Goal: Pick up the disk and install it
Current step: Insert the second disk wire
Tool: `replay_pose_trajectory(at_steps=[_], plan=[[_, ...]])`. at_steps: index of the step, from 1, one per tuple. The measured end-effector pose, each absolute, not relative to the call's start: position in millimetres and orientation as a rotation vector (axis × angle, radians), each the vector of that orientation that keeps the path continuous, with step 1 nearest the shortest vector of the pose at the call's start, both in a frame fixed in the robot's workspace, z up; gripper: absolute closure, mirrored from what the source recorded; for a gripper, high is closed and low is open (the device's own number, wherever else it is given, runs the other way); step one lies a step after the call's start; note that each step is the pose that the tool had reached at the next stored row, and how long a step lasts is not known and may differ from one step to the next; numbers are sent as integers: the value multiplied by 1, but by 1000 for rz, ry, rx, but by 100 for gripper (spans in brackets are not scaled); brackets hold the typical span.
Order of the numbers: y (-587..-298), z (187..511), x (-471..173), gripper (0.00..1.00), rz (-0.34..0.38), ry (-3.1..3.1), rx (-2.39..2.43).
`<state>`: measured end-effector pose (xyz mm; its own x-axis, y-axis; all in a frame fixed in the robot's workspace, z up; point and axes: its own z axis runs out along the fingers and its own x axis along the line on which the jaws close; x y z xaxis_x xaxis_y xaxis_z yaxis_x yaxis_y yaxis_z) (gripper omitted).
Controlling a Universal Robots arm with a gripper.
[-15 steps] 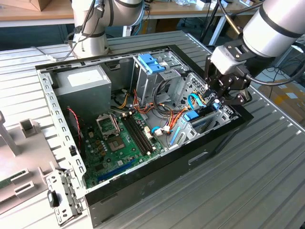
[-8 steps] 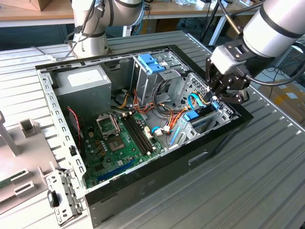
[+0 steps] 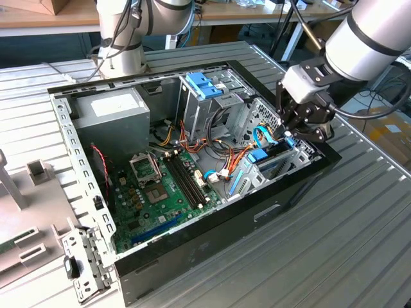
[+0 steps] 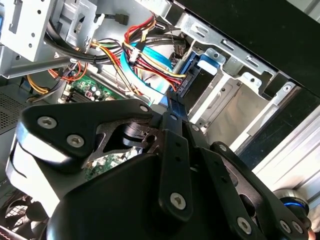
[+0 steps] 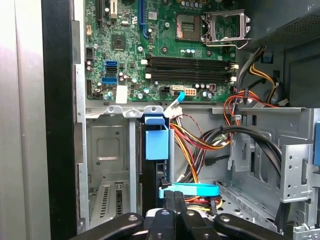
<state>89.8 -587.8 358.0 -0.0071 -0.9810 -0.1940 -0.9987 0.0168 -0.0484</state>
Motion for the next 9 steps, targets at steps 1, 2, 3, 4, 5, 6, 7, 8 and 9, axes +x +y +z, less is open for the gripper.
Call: replay_pose_trajectory(at_steps=[1,2,3,4,5,6,7,8,9], plan=[[-588,357,90,89,153,2109,-2084],[-588,357,90,89,153,2109,-2084],[-588,352,90,89,153,2109,-2084],[-588,350,90,89,153,2109,-2084],[-588,348,90,89,153,2109,-2084],[-588,347,90,89,153,2109,-2084],[-588,347,90,89,153,2109,-2084],[-588,347,90,89,153,2109,-2084],[-588,346,90,89,153,2109,-2084]])
